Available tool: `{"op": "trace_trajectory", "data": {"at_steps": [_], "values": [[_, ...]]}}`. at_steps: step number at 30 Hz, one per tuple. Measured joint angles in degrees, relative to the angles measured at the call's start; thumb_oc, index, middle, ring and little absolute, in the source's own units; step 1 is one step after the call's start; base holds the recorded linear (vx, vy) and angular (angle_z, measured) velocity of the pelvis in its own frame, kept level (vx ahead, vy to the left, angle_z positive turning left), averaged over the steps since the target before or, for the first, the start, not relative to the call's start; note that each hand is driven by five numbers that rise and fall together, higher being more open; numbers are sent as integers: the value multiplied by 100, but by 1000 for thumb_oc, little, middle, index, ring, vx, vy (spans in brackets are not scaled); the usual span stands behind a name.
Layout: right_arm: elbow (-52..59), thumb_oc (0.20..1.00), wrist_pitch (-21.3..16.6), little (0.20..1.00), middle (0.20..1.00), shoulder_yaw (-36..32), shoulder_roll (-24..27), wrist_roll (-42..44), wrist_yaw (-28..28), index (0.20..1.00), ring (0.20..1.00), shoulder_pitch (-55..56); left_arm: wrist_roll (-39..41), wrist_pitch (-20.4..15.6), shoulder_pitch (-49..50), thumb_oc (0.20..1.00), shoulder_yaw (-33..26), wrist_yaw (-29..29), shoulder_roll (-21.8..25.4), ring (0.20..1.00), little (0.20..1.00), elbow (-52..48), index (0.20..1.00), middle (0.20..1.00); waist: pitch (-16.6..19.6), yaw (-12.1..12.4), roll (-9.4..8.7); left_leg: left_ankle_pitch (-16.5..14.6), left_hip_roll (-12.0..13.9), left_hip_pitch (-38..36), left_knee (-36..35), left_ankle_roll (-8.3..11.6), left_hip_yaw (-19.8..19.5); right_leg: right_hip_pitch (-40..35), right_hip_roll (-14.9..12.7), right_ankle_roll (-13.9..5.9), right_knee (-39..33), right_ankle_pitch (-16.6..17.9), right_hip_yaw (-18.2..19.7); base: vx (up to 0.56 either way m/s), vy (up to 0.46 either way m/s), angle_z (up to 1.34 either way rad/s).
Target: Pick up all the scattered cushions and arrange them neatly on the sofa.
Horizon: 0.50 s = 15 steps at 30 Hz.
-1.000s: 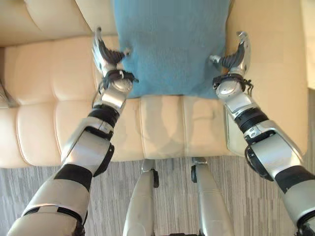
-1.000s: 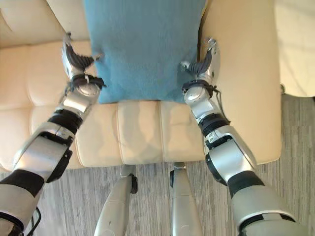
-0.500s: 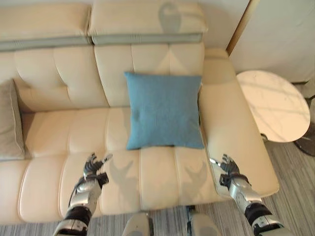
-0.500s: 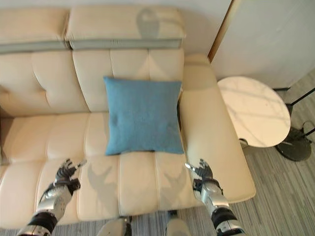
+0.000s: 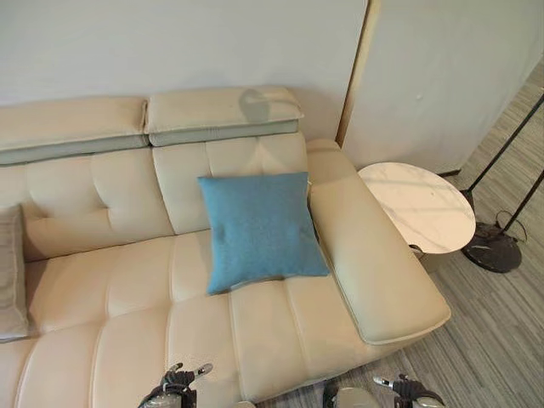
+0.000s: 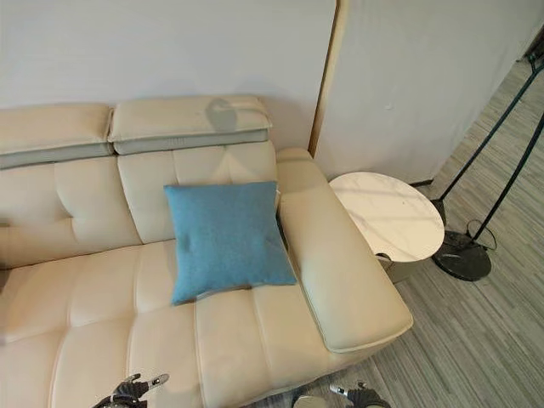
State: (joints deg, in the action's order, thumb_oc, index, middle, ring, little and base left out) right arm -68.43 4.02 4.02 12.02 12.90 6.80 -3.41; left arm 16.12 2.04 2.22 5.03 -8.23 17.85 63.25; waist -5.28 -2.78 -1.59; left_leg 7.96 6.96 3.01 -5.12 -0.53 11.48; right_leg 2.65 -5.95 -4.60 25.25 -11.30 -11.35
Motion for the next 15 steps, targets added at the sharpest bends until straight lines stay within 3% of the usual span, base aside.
{"op": "trace_trajectory", "data": {"at_steps": [1,2,4,10,15], "values": [[-14,1000,-18,1000,1000,-5,21,-51,2,1000,1000,-13,-61,32,55,1000,-7,0,47,1000,1000,93,1000,1000,99,80,-182,66,-111,50,12,95,63,-341,6,116,-811,-169,38,-258,-186,-21],[-15,1000,-19,1000,1000,-16,87,-52,2,1000,1000,-78,-127,74,40,1000,-2,-1,-39,1000,1000,122,1000,1000,88,35,-114,134,-33,92,21,190,7,-445,154,139,-1065,-25,5,-291,-216,-35],[90,1000,-10,1000,1000,5,307,-57,4,1000,1000,-46,-151,92,110,1000,45,28,-244,1000,1000,135,1000,1000,82,151,264,175,228,160,48,271,68,-438,444,357,-1587,270,100,-303,-261,-49],[137,1000,9,1000,1000,233,371,-171,9,1000,1000,213,-153,88,143,1000,-11,1,-410,1000,1000,236,1000,1000,17,136,602,131,488,331,211,486,93,-384,748,402,-1809,614,179,-351,-264,-19],[143,1000,11,1000,1000,348,491,-171,27,1000,1000,261,-148,109,157,1000,-24,-3,-586,1000,1000,319,1000,1000,-238,88,755,154,529,378,208,587,-21,-249,744,574,-1554,460,87,-239,-141,7]]}}
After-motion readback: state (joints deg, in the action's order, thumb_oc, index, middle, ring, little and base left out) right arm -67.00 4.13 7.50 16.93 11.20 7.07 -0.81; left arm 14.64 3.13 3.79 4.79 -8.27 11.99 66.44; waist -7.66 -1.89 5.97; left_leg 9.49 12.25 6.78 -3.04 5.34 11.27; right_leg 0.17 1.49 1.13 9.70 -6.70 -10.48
